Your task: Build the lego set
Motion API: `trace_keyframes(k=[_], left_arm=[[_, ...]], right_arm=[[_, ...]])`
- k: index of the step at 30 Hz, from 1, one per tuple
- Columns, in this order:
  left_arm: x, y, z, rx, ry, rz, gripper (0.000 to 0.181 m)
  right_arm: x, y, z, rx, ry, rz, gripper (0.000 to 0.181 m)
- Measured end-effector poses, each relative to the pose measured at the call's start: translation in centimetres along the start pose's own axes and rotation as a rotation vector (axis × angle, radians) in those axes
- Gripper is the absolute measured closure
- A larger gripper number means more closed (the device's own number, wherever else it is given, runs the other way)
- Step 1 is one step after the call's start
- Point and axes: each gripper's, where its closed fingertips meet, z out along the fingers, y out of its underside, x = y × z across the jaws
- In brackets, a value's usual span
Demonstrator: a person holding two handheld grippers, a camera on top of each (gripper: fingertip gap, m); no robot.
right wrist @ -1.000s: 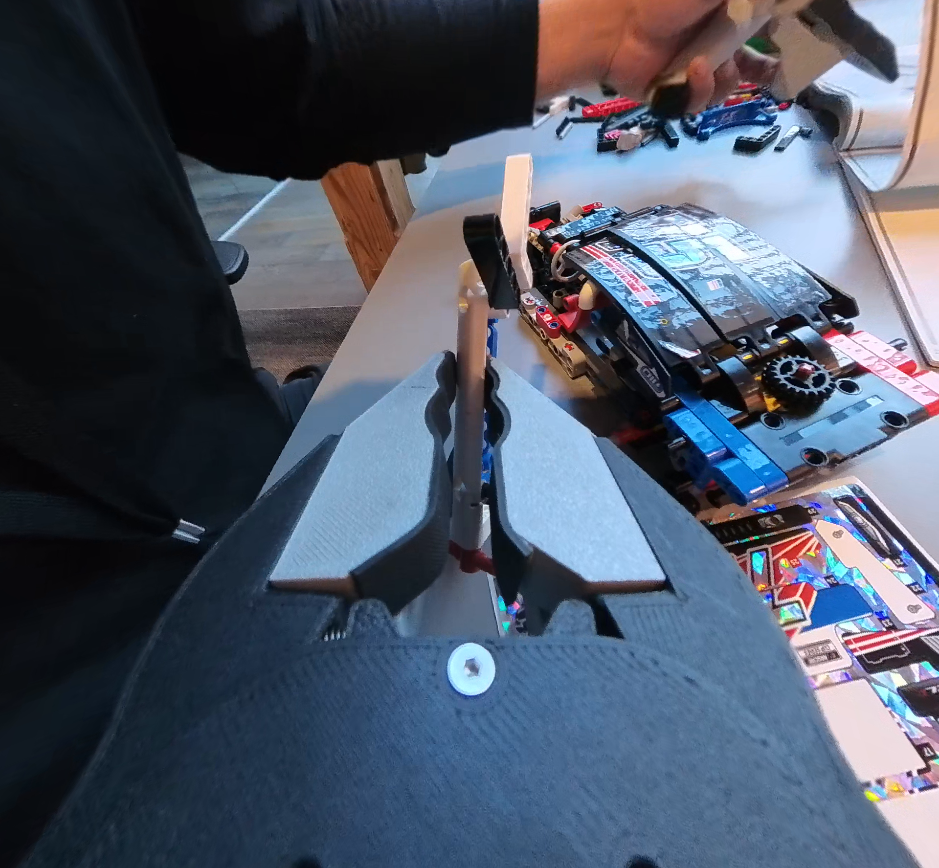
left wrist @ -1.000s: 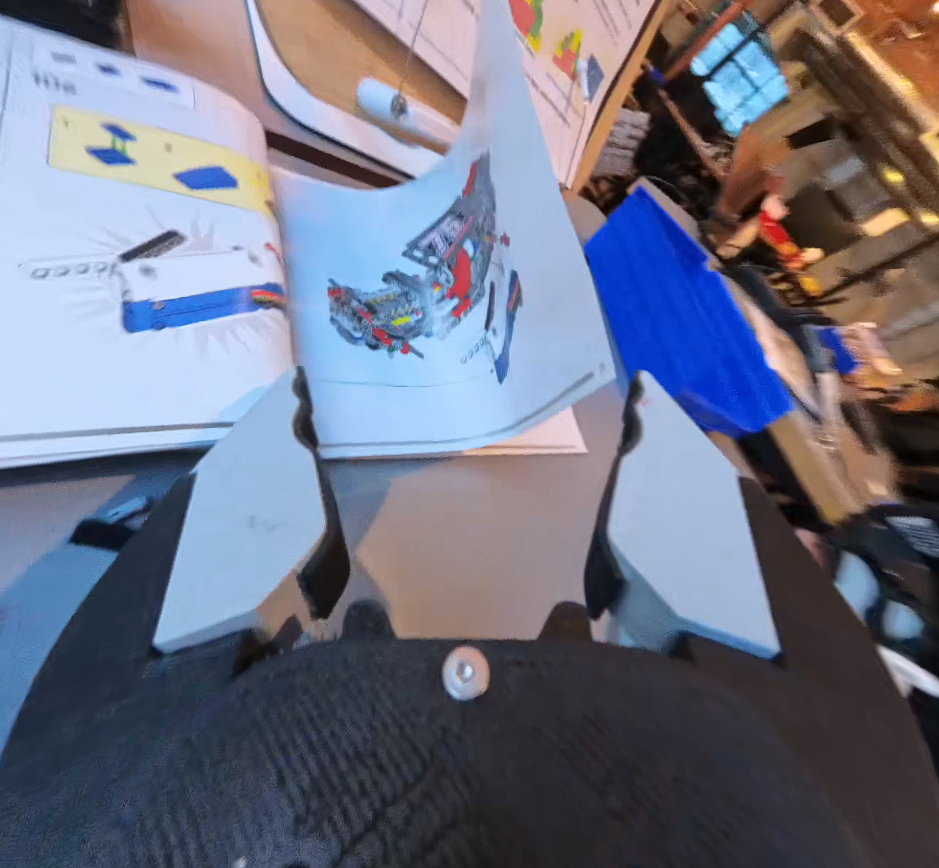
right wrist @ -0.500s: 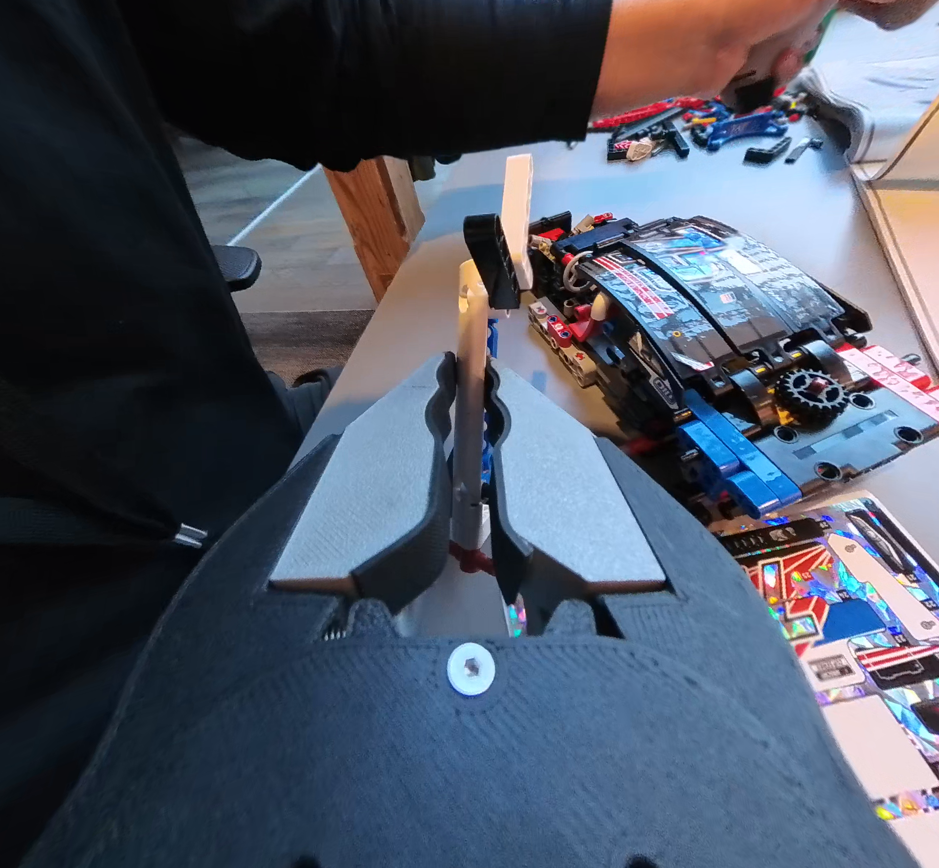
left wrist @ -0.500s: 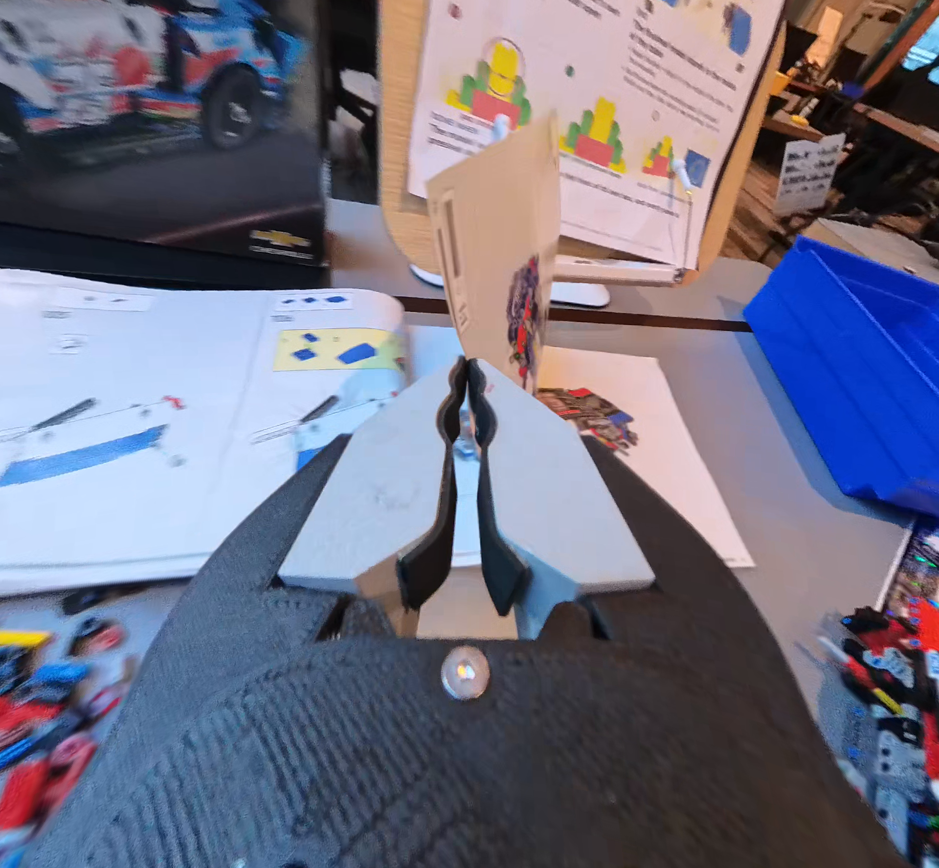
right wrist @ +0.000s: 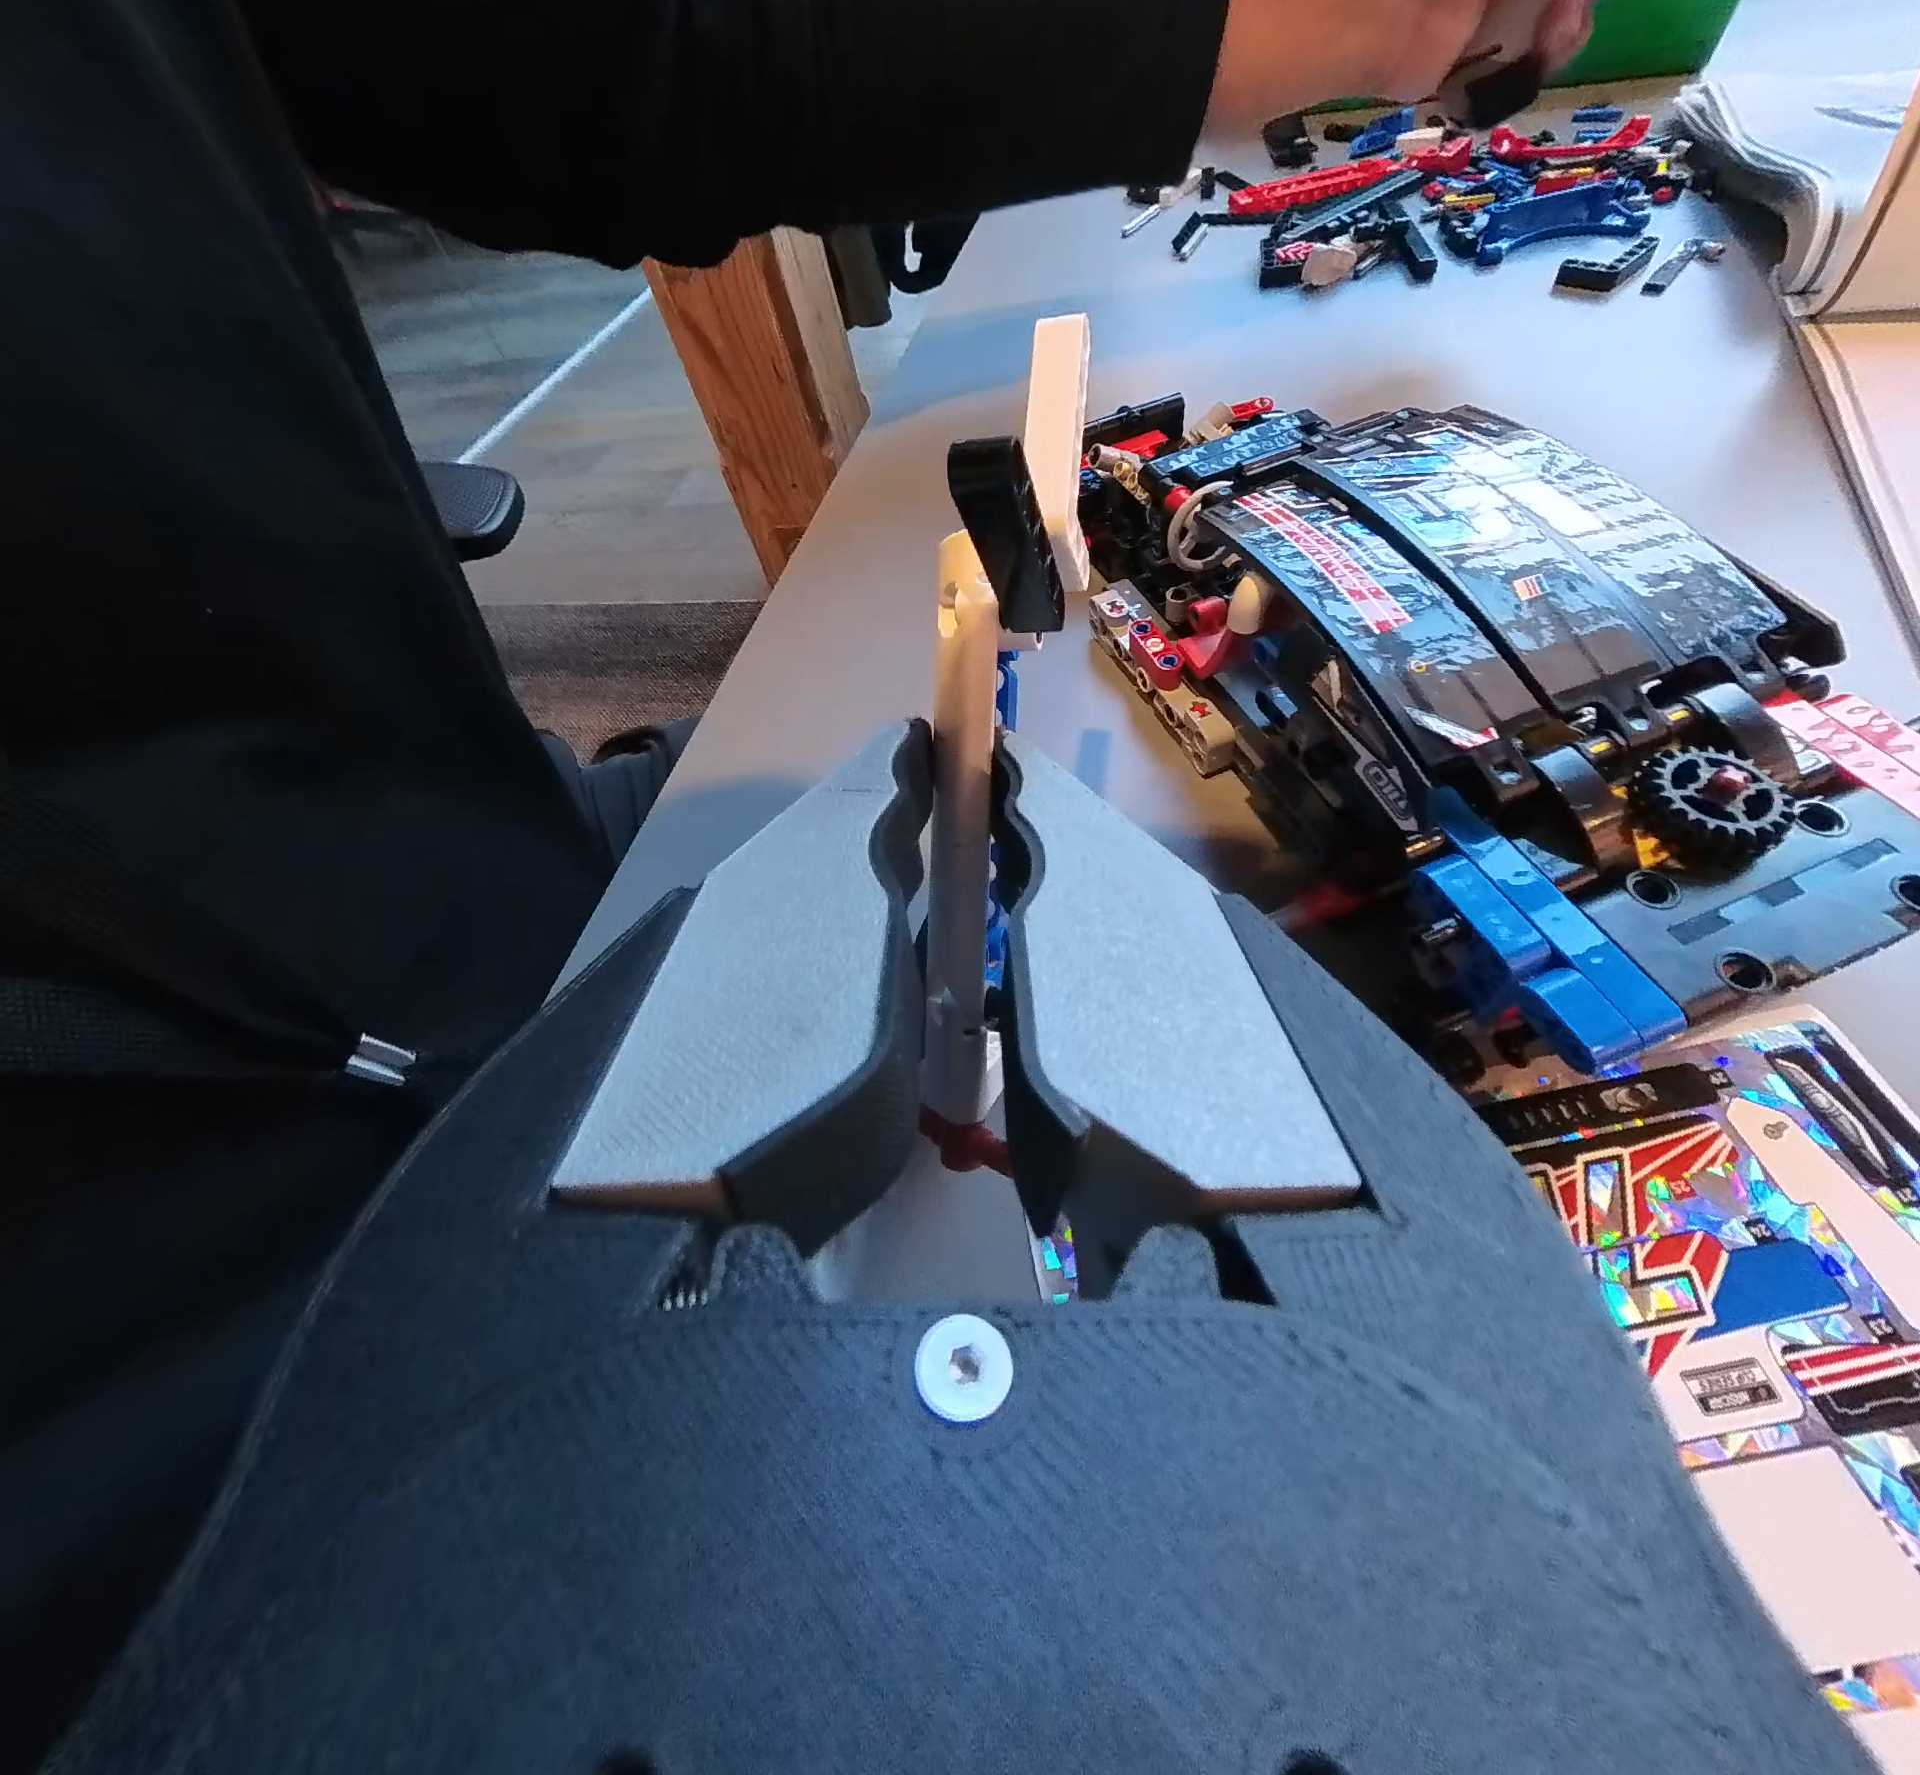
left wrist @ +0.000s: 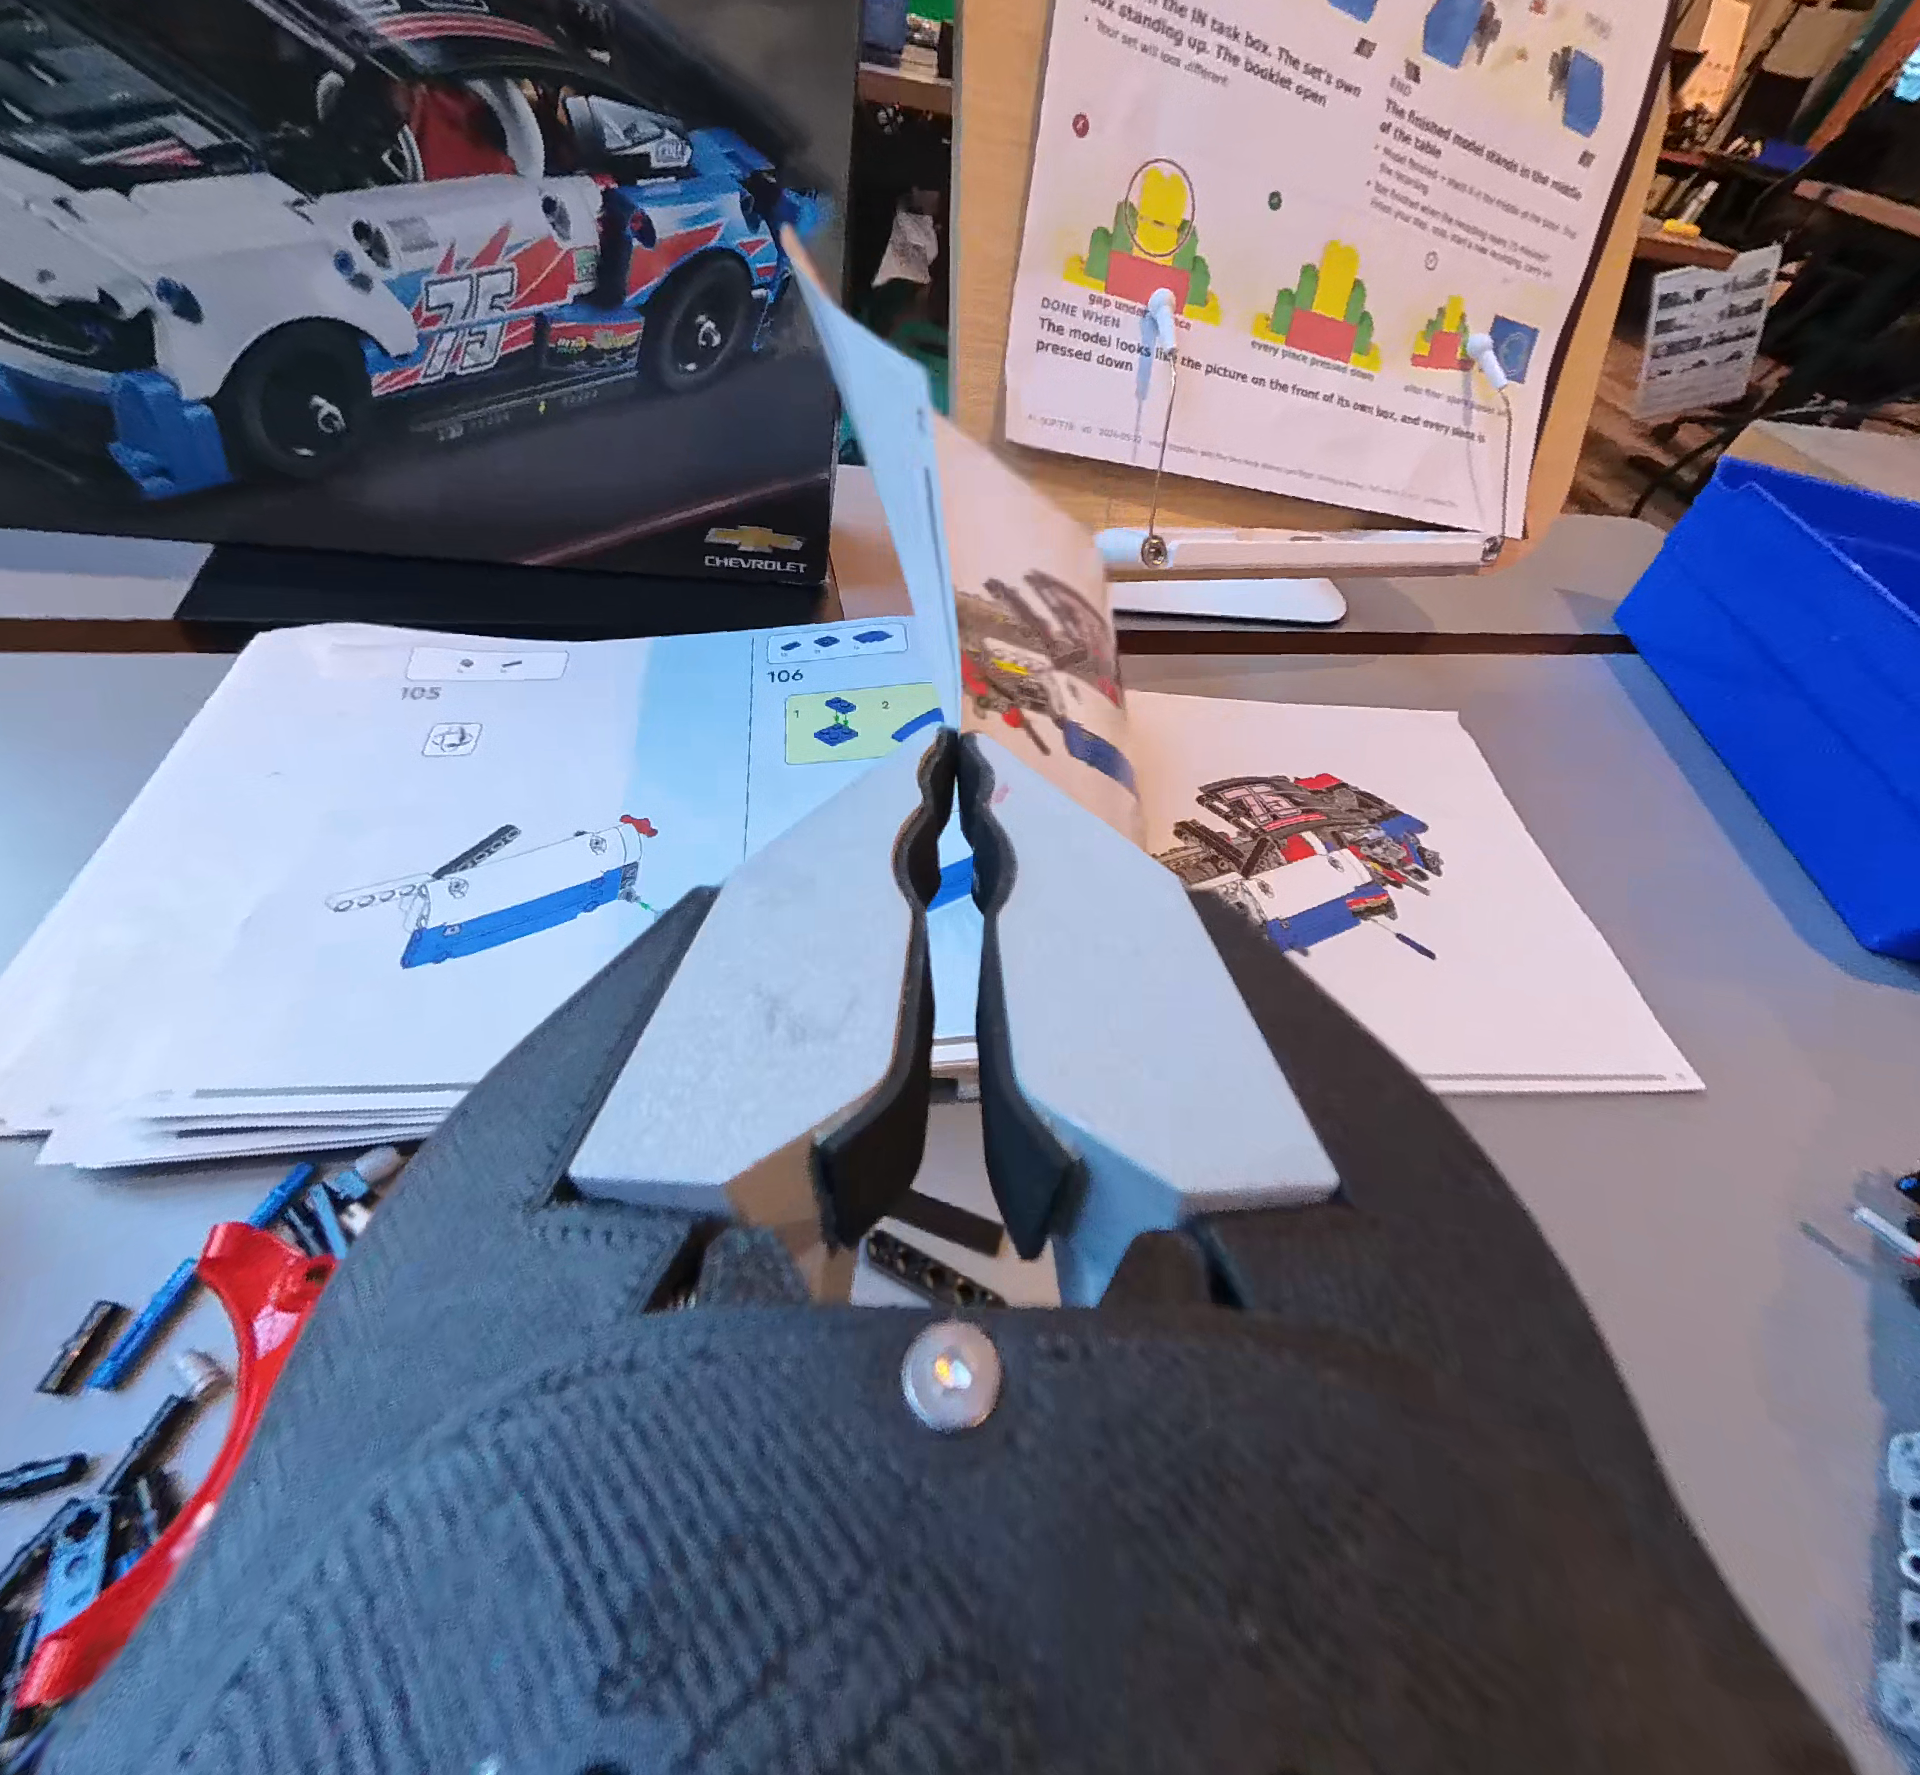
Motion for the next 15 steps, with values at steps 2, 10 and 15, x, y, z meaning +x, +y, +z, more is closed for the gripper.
trace_keyframes(k=[2, 10, 15], left_arm=[[0.13, -0.3, -0.38, 0.02, 0.005, 0.041, 0.181], [0.81, -0.96, -0.94, 0.047, 0.046, 0.103, 0.181], [0.94, -1.06, -1.06, 0.045, 0.052, 0.118, 0.181]], right_arm=[[-0.01, 0.01, -0.01, 0.0, 0.0, -0.002, 0.175], [-0.05, 0.08, 0.05, -0.005, 0.0, -0.004, 0.175], [-0.04, 0.15, 0.11, -0.011, 0.003, -0.008, 0.175]])
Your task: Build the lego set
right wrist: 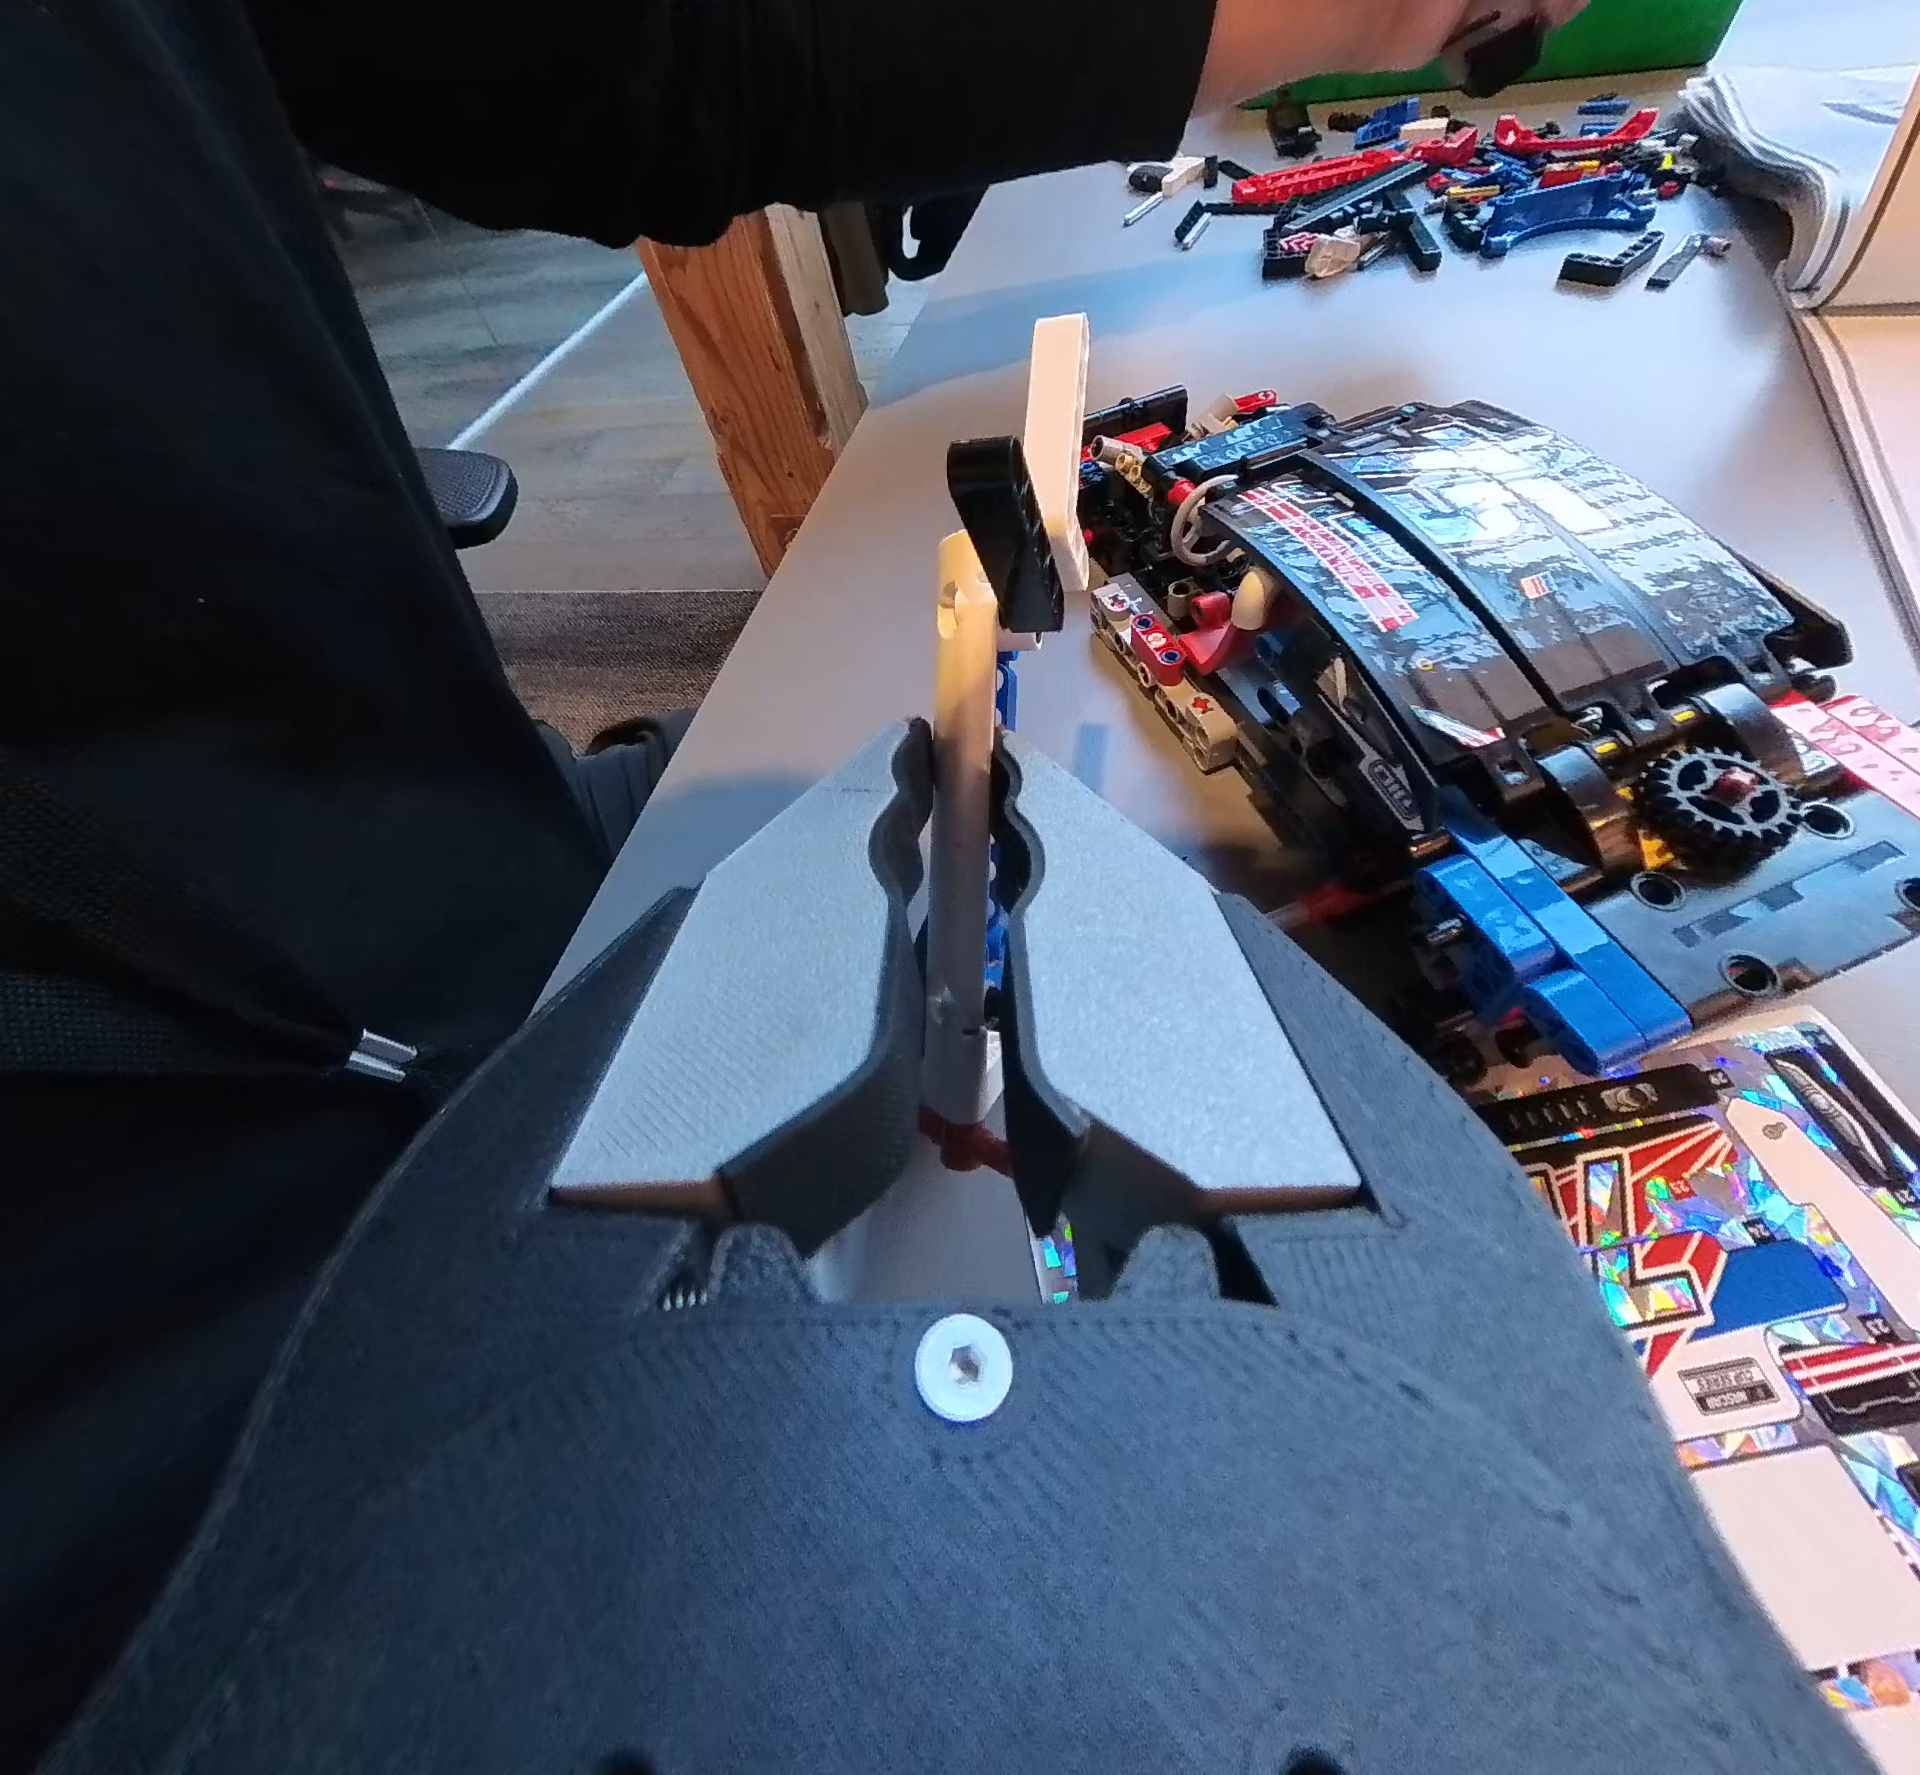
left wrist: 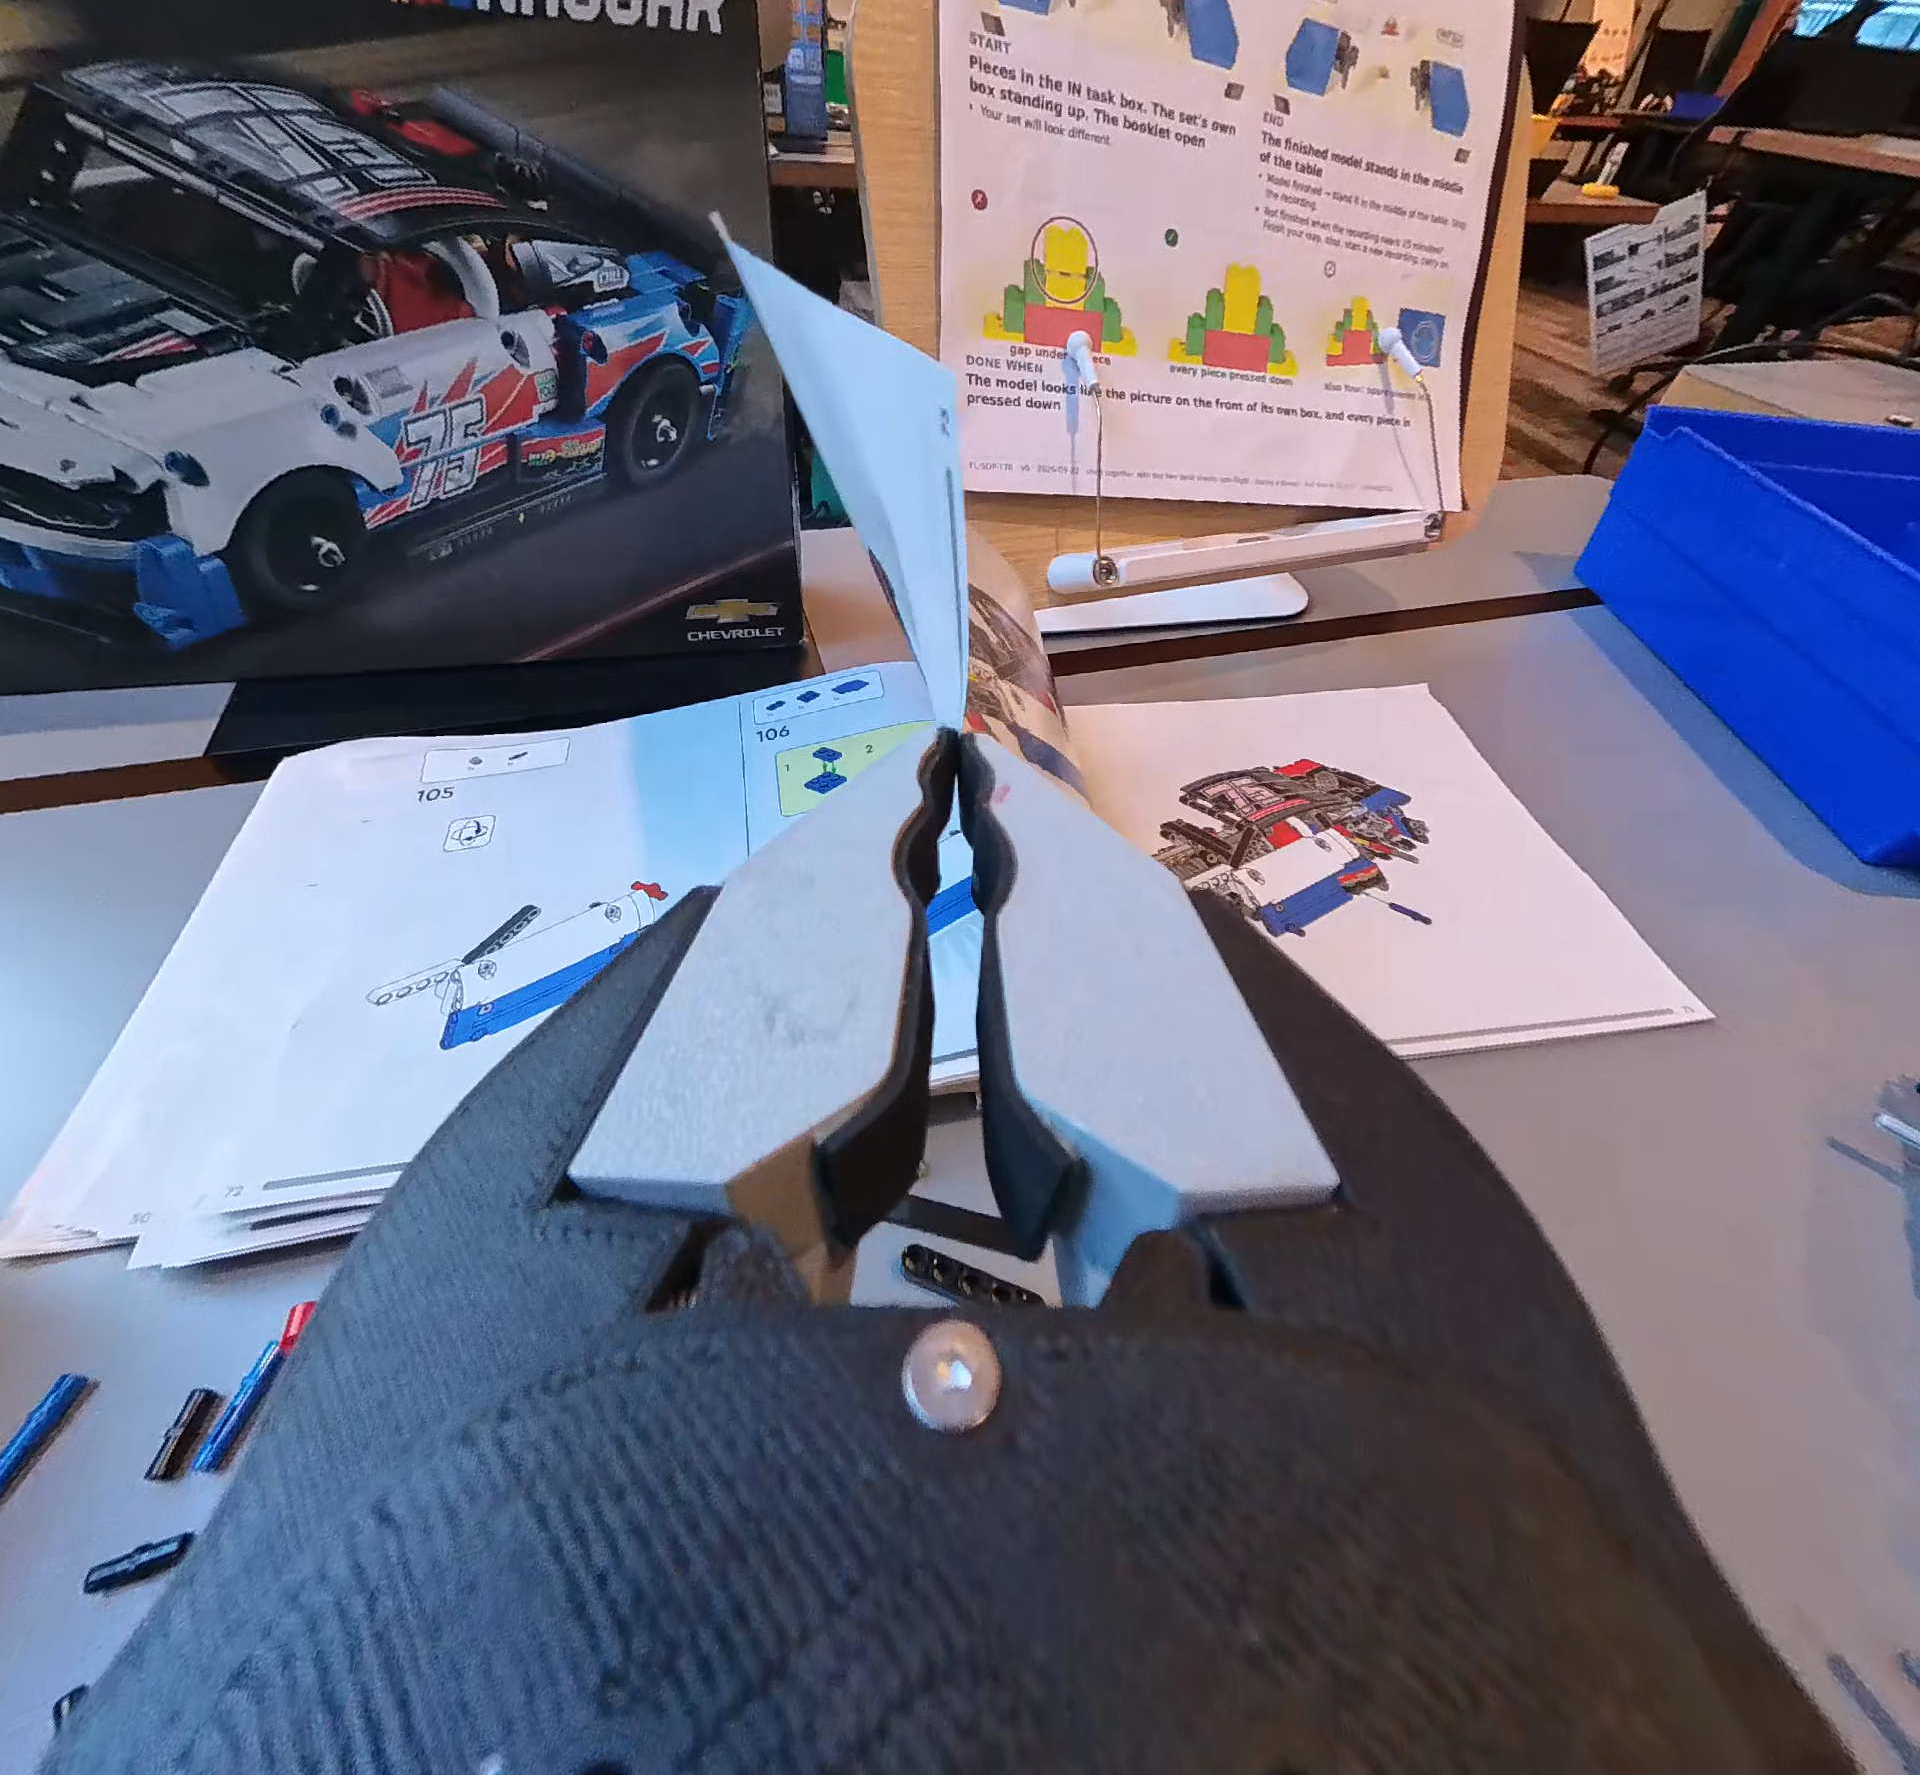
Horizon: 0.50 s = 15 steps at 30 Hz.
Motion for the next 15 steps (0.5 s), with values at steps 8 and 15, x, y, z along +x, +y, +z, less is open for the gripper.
trace_keyframes(k=[8, 15], left_arm=[[0.1, 0.22, 0.12, 0.0, 0.005, 0.001, 0.181], [0.29, 0.3, 0.41, -0.001, 0.013, 0.004, 0.181]], right_arm=[[0.04, 0.02, 0.0, 0.0, 0.001, 0.001, 0.175], [0.12, -0.01, -0.07, 0.003, 0.001, 0.007, 0.175]])
